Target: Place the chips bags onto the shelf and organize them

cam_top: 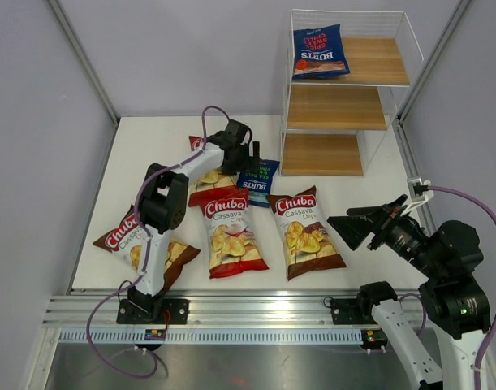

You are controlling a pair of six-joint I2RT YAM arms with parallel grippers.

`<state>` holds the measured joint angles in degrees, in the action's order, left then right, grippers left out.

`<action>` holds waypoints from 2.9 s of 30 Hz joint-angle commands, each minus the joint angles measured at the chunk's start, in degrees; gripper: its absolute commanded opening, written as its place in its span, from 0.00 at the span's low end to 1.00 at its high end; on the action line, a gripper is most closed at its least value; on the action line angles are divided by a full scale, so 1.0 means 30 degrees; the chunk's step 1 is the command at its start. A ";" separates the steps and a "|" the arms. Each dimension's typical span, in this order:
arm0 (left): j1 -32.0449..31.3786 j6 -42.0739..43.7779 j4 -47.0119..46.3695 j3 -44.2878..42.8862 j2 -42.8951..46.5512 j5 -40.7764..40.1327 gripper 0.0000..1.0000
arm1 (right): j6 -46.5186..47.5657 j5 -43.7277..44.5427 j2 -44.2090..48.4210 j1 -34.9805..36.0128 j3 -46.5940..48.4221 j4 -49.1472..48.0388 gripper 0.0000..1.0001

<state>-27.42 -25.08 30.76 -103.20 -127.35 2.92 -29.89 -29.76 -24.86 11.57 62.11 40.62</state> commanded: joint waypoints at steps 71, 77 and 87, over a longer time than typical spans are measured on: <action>-1.3064 -1.9853 -2.0596 2.4615 2.7949 -1.2424 0.07 | -0.0319 1.1326 -0.7886 1.5332 -1.1179 -2.5989 0.91; -1.4765 -1.9794 -2.0479 2.4468 2.7304 -1.4213 0.07 | -0.0203 1.0359 -0.6860 1.5361 -1.1298 -2.6226 0.84; -1.5030 -1.7865 -1.9311 2.4029 2.7801 -1.5328 0.12 | 0.0061 1.0594 -0.5248 1.5361 -1.1269 -2.4850 0.54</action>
<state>-72.16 -83.44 -27.00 -29.43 -45.34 -38.52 -31.00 -0.49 -42.22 57.36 27.73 -31.38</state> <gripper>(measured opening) 0.113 0.576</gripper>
